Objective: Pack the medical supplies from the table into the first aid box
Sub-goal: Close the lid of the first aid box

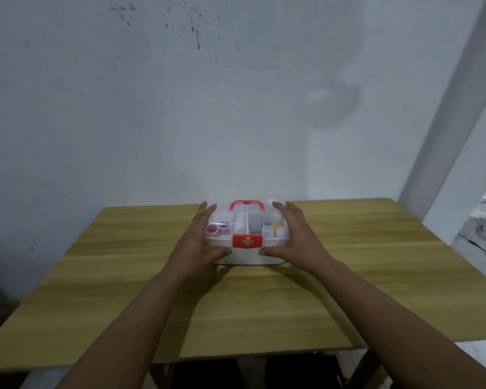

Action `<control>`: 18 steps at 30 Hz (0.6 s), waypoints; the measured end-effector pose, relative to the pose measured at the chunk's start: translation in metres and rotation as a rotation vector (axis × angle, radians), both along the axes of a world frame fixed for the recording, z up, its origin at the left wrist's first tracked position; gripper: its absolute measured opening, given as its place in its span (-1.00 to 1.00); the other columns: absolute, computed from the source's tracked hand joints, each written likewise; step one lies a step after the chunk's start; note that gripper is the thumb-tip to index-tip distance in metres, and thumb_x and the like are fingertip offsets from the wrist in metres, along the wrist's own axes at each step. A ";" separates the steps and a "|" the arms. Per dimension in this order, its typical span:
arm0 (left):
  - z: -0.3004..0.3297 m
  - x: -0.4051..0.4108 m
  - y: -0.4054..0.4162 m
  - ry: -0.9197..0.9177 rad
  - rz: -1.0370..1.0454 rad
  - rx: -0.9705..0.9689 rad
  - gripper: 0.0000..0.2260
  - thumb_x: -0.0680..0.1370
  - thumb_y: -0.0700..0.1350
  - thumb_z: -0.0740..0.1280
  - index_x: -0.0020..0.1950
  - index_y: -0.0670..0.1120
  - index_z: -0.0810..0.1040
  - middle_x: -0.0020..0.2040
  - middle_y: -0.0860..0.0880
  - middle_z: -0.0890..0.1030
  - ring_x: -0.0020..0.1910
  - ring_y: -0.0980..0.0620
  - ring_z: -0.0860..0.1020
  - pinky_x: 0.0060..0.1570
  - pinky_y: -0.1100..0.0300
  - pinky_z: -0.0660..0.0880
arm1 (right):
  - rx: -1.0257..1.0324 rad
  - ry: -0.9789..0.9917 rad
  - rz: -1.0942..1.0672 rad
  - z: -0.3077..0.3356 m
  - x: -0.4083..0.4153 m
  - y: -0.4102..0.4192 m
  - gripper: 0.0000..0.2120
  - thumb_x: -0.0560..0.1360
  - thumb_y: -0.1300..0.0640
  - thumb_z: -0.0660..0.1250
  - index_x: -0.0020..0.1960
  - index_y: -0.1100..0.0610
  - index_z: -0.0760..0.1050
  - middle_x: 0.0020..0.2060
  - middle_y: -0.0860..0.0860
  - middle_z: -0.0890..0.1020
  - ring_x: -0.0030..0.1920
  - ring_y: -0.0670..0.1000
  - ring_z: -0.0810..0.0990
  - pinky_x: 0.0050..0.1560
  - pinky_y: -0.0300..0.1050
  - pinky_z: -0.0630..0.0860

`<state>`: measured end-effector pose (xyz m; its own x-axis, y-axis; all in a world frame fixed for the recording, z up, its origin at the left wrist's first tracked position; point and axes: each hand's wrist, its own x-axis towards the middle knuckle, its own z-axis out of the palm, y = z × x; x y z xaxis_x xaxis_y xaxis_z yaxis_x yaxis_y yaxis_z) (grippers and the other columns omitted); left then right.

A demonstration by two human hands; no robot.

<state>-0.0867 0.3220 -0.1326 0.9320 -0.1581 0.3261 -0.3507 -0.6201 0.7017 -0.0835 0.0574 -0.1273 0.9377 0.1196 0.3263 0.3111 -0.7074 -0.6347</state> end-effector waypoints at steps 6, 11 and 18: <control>0.001 0.039 -0.018 -0.004 0.021 -0.056 -0.05 0.43 -0.09 0.61 0.66 0.17 0.12 0.68 0.18 0.05 0.51 0.09 0.30 0.34 0.07 0.46 | 0.080 0.024 0.007 0.001 0.048 -0.011 0.09 0.23 -0.03 0.71 0.59 -0.16 0.16 0.63 -0.05 0.15 0.62 -0.02 0.11 0.54 0.00 0.23; 0.002 0.090 -0.028 -0.022 0.053 0.000 -0.06 0.42 -0.07 0.62 0.65 0.12 0.13 0.69 0.11 0.05 0.52 0.04 0.32 0.32 0.10 0.43 | 0.102 0.032 0.005 -0.001 0.096 -0.019 0.08 0.25 0.00 0.70 0.59 -0.16 0.16 0.64 -0.06 0.13 0.61 -0.02 0.15 0.50 -0.07 0.24; -0.003 0.134 -0.030 -0.037 0.073 0.041 -0.06 0.40 -0.03 0.63 0.64 0.15 0.14 0.69 0.10 0.05 0.40 0.12 0.42 0.28 -0.02 0.55 | 0.104 0.052 0.022 -0.001 0.142 -0.018 0.07 0.26 0.02 0.70 0.59 -0.13 0.15 0.63 -0.06 0.13 0.58 0.04 0.21 0.50 0.01 0.32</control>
<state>0.0473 0.2922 -0.1354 0.9291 -0.1035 0.3551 -0.3283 -0.6727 0.6630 0.0582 0.0398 -0.1284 0.9512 0.1083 0.2891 0.2906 -0.6300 -0.7202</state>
